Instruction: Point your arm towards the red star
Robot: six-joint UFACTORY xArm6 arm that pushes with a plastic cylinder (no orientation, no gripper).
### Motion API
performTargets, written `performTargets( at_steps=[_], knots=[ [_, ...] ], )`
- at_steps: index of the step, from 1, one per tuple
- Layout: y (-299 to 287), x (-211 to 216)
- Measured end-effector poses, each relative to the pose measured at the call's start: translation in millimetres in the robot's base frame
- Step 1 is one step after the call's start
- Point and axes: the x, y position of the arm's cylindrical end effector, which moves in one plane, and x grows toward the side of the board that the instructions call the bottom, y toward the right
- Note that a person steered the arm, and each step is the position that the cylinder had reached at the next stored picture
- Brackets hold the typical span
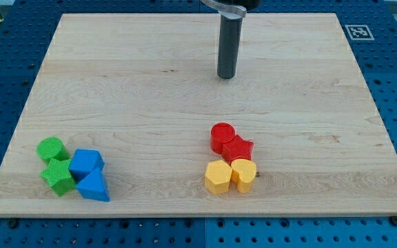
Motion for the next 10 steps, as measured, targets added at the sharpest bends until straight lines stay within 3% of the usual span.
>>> performTargets(
  at_steps=[1,3,4,5,6,8,10],
  knots=[
    [-6.3,2.2],
    [-91.6,39.6],
    [-55.7,40.7],
    [37.9,63.4],
    [78.7,128.3],
    [76.0,178.6],
    [50.1,182.7]
  ],
)
